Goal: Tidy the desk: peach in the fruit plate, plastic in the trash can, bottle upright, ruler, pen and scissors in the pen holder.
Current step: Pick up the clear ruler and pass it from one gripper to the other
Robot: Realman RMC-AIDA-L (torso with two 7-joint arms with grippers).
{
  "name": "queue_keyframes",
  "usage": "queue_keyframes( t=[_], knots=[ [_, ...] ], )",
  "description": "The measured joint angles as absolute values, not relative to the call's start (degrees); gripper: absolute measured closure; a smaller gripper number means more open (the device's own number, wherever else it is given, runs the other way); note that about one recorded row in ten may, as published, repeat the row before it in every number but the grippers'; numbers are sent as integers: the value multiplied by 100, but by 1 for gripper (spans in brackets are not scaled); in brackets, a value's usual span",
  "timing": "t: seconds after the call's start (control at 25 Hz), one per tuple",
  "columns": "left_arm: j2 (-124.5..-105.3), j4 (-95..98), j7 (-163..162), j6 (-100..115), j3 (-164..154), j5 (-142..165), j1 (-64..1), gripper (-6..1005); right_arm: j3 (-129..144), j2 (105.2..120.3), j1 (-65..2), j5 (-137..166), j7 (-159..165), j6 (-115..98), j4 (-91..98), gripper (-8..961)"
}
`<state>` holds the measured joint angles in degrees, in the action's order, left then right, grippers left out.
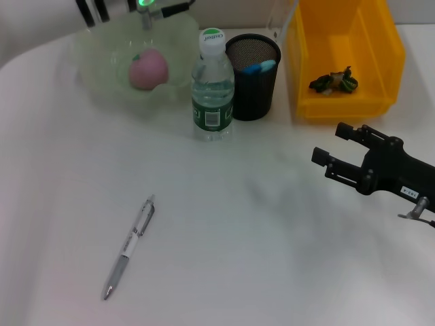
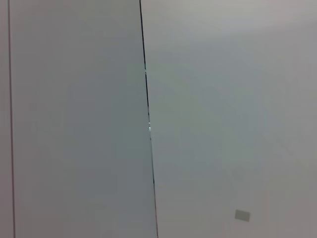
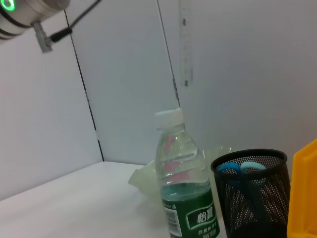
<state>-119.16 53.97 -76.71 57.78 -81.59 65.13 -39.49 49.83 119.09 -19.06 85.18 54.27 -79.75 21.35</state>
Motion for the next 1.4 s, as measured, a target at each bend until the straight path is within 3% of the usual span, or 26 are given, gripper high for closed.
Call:
queue_keyframes(
  t=[1.08,1.4],
  knots=[
    [-11918,3714,-5862,5733,-8591,4464,-4564,613,4860,11932,-2135,8013,5515,-8085,1883,183],
    [-11918,3779,-5984,5891,-8631,4455,-4406,613,4904,11882,-2317,7895,6097,-8479,2396,183]
  ],
)
